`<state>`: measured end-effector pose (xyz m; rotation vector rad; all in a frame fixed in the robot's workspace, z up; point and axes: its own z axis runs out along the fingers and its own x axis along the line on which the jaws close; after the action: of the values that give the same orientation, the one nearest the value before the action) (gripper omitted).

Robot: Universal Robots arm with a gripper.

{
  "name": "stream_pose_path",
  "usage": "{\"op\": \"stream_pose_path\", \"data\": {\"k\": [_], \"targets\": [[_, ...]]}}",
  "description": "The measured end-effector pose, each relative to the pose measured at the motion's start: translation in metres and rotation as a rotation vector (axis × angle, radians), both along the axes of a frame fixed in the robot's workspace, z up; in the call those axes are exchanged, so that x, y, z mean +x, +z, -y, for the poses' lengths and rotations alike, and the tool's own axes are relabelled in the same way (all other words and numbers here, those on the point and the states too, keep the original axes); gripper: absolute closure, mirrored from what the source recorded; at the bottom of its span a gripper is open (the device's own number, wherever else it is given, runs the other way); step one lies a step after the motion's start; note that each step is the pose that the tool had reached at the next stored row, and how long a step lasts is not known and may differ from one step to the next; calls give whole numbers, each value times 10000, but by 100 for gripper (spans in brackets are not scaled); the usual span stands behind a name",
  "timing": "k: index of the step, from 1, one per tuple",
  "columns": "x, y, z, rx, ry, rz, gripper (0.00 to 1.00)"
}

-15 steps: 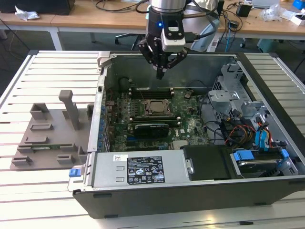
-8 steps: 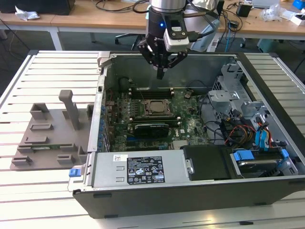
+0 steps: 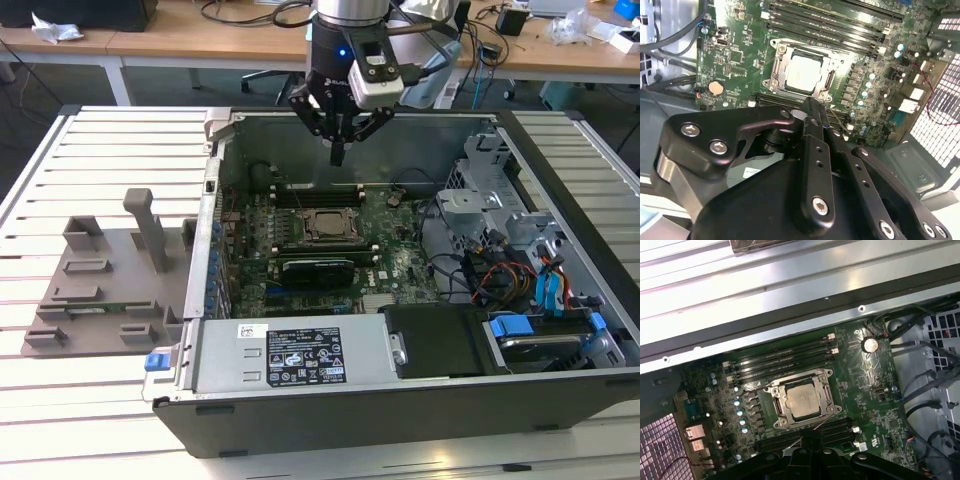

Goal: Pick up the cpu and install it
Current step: 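Install the first cpu locking lever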

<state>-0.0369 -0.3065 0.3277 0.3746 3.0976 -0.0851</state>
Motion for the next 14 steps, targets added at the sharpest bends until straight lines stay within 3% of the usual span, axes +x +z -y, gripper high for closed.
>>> {"op": "stream_pose_path", "data": {"k": [2,3,4,5,7,9,14], "targets": [[-1,1,1,25,190,0,89],[0,0,0,154,318,2,89],[0,-1,0,362,394,4,89],[0,-1,0,483,516,4,89],[0,-1,0,486,986,-8,89],[0,-1,0,485,1781,-27,89],[0,-2,0,484,2783,-51,89]]}}
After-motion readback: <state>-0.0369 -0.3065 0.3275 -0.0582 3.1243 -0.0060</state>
